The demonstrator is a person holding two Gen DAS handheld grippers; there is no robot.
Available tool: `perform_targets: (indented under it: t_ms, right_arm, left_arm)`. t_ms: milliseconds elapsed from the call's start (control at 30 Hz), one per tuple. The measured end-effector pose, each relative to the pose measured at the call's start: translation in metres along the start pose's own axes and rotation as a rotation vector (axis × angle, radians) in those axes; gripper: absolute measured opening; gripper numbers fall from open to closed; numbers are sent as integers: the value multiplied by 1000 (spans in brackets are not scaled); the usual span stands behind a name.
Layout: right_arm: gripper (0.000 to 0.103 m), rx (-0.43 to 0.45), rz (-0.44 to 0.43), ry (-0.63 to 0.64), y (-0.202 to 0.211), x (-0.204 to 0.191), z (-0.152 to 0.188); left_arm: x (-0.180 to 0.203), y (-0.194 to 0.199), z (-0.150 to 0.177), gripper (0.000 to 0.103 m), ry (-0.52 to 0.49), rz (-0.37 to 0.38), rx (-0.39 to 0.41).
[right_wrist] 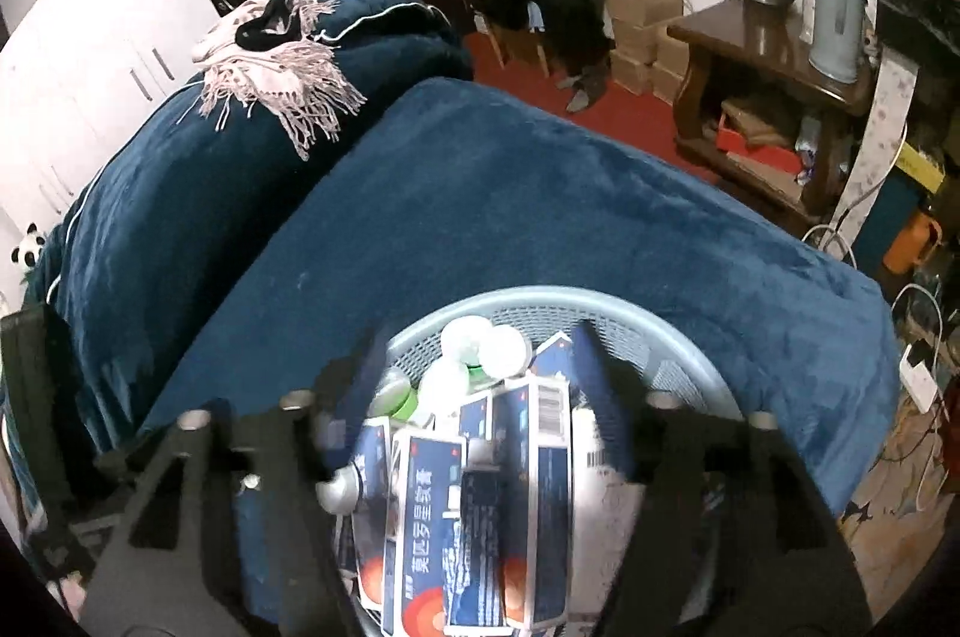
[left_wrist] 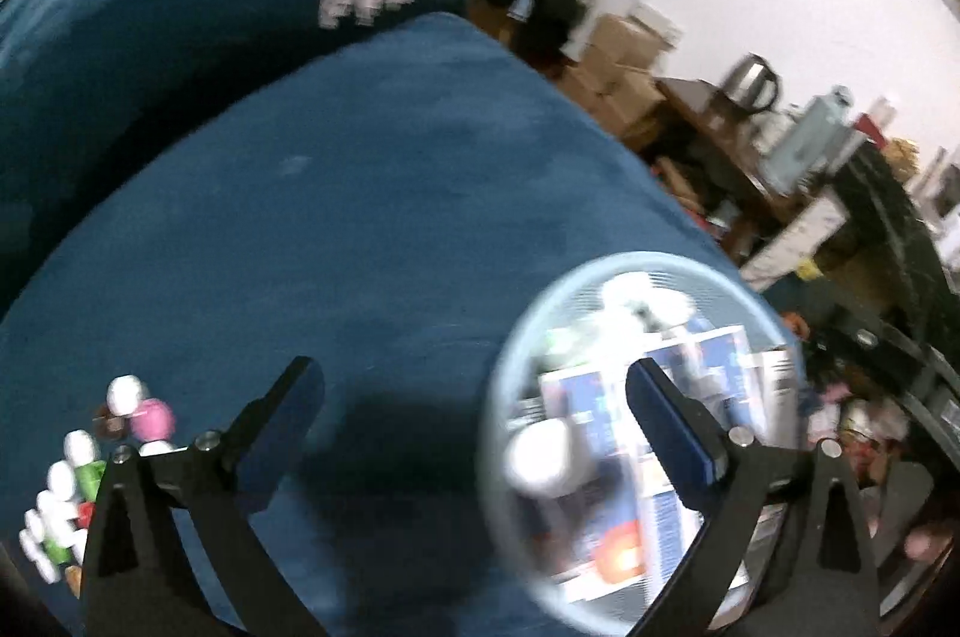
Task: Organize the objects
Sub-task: 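Carry both caps over the blue basket and open both grippers to drop them, then move both open grippers back from the basket to the caps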
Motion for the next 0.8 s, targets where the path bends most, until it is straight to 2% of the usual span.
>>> perform_targets:
  t_ms: [67, 100, 267, 700, 800]
  right_arm:
    - [98, 4, 4, 24, 0, -5, 4]
    - [99, 8, 8, 42, 1, -10, 6]
    - [100, 4, 11, 137, 0, -37, 19]
    - [100, -72, -90, 267, -11, -130, 72]
    - [101, -87, -108, 297, -12, -151, 84]
  left_arm:
    - [-16, 9, 8, 102, 8, -43, 21]
    - [-24, 13, 11, 102, 12, -57, 29]
    - [-57, 38, 27, 102, 39, -117, 67]
    - [-144, 92, 73, 102, 150, -206, 103]
    - [-169, 102, 94, 102, 193, -221, 103]
Point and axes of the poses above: each gripper's, at about its wrist camera, not at the fingertips, and y roughly against the way its jaws point, x to its right, z to its underside, the point moved 6 cm from there along -y, roughly the way its jaws point, and after that the axes turned 5 degrees about -x, right-handed, at the moved point
